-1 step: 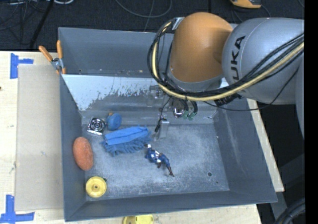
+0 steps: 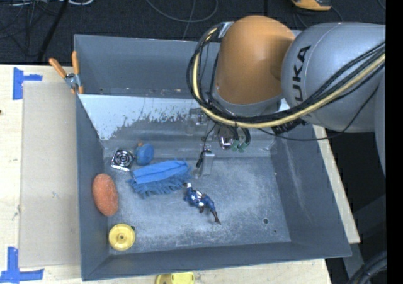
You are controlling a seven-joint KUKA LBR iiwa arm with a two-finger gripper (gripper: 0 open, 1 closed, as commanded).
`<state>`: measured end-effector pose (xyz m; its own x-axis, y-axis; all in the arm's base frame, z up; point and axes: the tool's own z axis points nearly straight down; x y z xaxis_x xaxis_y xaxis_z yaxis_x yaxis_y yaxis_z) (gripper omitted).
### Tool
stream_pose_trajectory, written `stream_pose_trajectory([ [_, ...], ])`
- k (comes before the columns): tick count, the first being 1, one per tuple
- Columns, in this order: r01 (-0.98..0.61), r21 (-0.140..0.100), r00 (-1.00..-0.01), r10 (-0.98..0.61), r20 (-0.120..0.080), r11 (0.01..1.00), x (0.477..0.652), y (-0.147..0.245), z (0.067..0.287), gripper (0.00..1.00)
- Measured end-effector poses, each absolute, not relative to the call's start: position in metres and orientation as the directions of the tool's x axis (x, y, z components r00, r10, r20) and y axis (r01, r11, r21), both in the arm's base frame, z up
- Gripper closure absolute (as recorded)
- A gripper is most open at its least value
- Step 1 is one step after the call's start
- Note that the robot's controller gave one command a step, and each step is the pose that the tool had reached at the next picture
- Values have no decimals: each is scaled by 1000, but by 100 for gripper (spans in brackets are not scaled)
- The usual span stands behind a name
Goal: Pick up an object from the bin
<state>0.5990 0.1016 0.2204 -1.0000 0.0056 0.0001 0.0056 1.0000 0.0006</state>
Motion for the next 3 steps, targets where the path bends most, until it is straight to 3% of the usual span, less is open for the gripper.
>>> stream_pose_trajectory([
  [1, -53, 0, -999, -53, -8, 999, 604, 107, 191, 0],
  [3, 42, 1, -999, 42, -1, 999, 594, 139, 102, 0],
])
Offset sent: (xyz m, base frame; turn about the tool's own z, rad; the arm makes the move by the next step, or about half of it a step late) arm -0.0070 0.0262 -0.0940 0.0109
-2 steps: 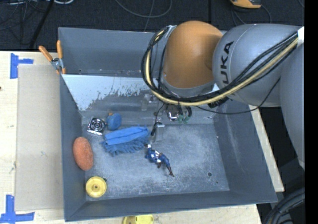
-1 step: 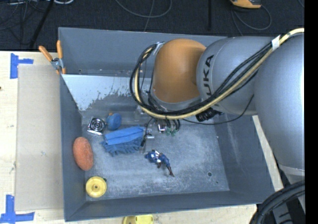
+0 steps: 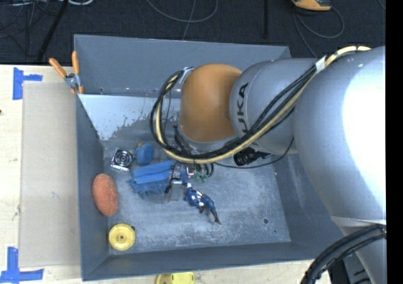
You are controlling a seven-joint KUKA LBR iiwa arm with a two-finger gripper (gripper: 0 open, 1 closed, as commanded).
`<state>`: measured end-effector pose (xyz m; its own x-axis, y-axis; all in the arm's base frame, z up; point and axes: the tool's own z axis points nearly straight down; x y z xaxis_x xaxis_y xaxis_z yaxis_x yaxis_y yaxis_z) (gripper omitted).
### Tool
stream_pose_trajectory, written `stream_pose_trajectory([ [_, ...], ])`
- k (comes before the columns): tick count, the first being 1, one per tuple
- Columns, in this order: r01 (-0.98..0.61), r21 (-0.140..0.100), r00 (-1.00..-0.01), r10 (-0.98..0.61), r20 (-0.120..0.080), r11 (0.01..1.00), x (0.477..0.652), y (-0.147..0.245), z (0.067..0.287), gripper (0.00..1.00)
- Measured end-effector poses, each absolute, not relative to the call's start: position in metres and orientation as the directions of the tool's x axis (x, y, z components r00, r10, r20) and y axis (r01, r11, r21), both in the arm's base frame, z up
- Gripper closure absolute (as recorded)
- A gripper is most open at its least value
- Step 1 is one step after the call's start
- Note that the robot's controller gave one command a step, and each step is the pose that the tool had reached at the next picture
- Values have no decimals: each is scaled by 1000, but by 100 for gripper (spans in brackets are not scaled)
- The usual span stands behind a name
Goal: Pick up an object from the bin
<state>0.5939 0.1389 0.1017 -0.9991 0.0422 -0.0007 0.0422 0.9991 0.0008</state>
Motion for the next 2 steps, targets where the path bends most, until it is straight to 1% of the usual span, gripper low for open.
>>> stream_pose_trajectory([
  [1, 70, 1, -998, 70, -1, 998, 591, 145, 89, 100],
  [2, 70, 1, -998, 70, -1, 998, 591, 145, 89, 100],
])
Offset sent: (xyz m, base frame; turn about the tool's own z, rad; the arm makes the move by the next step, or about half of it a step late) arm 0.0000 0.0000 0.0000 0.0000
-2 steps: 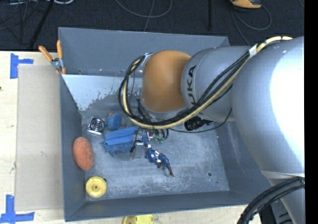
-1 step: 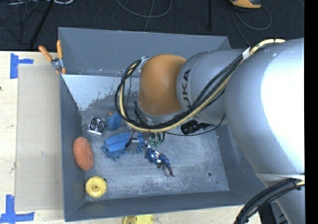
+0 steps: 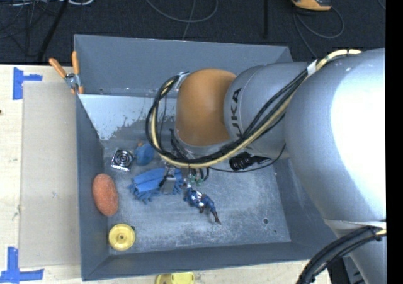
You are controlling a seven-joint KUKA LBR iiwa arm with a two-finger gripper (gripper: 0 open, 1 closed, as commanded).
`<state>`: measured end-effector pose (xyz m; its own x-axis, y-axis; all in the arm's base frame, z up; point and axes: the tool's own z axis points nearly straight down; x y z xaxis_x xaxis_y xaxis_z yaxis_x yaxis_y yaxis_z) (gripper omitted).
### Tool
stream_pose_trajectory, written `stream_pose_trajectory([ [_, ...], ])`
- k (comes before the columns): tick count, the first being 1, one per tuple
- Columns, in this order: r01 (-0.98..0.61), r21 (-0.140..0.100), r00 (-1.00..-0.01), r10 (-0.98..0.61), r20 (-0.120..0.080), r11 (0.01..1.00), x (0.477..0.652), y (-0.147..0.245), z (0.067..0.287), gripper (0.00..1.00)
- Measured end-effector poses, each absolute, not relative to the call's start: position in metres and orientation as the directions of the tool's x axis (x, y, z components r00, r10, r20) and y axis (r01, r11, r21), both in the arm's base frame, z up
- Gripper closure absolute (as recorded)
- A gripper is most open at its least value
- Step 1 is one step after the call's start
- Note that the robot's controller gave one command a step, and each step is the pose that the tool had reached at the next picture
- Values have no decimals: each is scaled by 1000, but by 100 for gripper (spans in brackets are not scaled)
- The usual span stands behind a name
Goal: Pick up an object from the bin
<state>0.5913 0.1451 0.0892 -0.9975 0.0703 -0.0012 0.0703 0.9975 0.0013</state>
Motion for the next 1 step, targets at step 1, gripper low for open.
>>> stream_pose_trajectory([
  [1, 10, -1, -1000, 10, 1, 1000, 600, 111, 290, 100],
])
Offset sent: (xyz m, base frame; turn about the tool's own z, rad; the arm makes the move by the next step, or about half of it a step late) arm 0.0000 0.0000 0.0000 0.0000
